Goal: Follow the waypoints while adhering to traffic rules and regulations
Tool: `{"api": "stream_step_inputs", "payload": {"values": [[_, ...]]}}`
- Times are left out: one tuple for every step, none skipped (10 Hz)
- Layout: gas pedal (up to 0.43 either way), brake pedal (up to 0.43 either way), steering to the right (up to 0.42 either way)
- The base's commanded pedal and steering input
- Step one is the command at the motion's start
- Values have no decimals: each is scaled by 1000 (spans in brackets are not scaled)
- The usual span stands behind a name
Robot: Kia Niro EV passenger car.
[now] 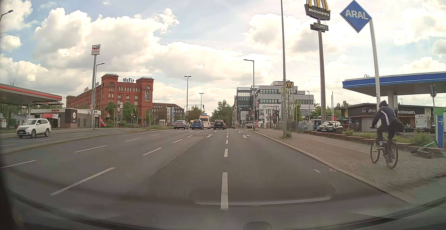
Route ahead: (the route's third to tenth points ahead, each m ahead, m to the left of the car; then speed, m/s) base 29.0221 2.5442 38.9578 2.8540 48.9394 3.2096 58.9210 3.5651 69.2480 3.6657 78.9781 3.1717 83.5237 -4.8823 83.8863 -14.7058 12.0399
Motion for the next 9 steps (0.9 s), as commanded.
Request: {"api": "stream_step_inputs", "payload": {"values": [[280,18,16],[280,18,14],[280,18,10],[280,18,5],[280,18,1],[280,18,-2],[280,18,-3],[280,18,-3],[280,18,-3]]}}
